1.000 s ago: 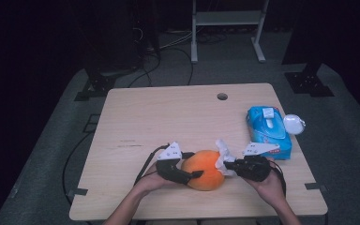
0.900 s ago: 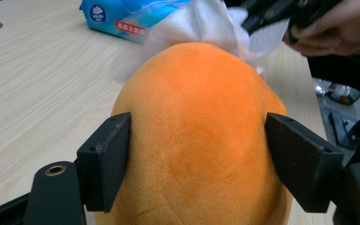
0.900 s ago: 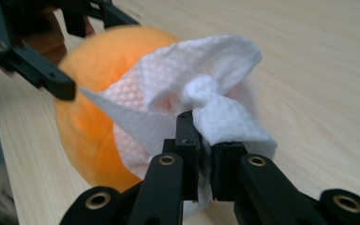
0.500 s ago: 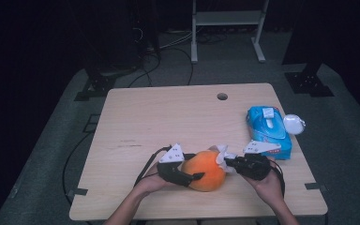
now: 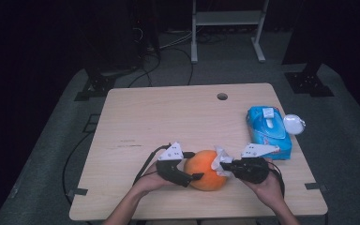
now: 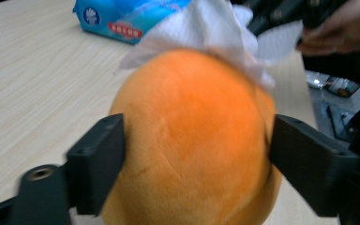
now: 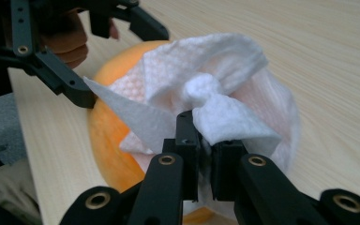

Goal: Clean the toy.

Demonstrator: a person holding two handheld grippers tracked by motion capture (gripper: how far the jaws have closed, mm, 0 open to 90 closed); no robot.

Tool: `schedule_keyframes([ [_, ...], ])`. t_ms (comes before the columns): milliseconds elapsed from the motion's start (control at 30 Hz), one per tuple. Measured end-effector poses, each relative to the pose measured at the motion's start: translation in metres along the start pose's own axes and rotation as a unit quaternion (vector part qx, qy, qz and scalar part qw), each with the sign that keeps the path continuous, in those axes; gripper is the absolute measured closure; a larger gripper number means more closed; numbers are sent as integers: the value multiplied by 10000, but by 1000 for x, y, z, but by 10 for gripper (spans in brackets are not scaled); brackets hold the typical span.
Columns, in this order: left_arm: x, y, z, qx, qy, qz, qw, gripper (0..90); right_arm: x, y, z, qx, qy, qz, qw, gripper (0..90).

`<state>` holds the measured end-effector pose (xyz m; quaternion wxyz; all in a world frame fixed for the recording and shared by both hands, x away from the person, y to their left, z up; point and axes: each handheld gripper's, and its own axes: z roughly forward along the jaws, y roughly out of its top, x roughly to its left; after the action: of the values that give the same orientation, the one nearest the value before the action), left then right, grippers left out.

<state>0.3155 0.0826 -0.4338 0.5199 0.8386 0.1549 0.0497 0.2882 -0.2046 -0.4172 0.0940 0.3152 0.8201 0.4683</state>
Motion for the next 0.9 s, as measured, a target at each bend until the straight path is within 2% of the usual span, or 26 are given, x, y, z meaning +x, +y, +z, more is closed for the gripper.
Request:
schedule_keyframes([
  [33,0,0,0,0,0,0,10000,235,0,0,0,0,0,0,10000,828],
  [67,0,0,0,-3,18,-42,10000,242,0,0,-1,-43,-105,45,9999,828],
  [133,-2,2,0,42,45,16,10000,246,6,4,-4,-186,-211,-30,9996,829],
  [233,-4,2,1,54,27,76,10000,245,13,9,-4,-259,-110,-148,9995,829],
  [300,-3,2,1,62,1,92,9999,228,17,11,-1,-180,-96,-238,9995,829],
  [367,1,2,-1,-30,-4,-49,10000,172,10,6,3,-63,129,-187,9997,830],
  [400,4,2,-1,-39,36,-159,9999,125,8,5,3,-34,185,-172,9997,830],
  [433,4,2,-1,-39,36,-159,9999,91,8,5,3,-34,185,-172,9997,830],
  [467,6,0,0,-27,22,-279,9996,89,4,3,1,-22,266,-138,9995,830],
  [533,7,-2,3,15,-71,-452,9990,95,3,2,0,-5,251,-140,9996,829],
  [567,6,-3,4,33,-77,-401,9992,142,2,2,-1,-6,228,-120,9997,829],
  [600,3,-1,4,95,8,-296,9995,198,3,4,-4,-57,134,-111,9998,829],
  [633,3,-1,4,95,8,-296,9995,214,3,4,-4,-57,134,-111,9998,829],
  [667,1,1,3,96,35,-164,9998,227,8,9,-7,-125,78,-198,9997,829],
  [733,-2,2,5,114,28,-112,9999,230,13,12,-8,-276,170,-256,9991,830],
  [767,-2,2,5,114,28,-112,9999,230,13,12,-8,-276,170,-256,9991,830],
  [800,-5,3,6,141,19,15,9999,229,18,14,-6,-269,256,-327,9988,829],
  [900,-5,3,6,154,-6,55,9999,199,20,13,-2,-141,209,-415,9988,829],
])
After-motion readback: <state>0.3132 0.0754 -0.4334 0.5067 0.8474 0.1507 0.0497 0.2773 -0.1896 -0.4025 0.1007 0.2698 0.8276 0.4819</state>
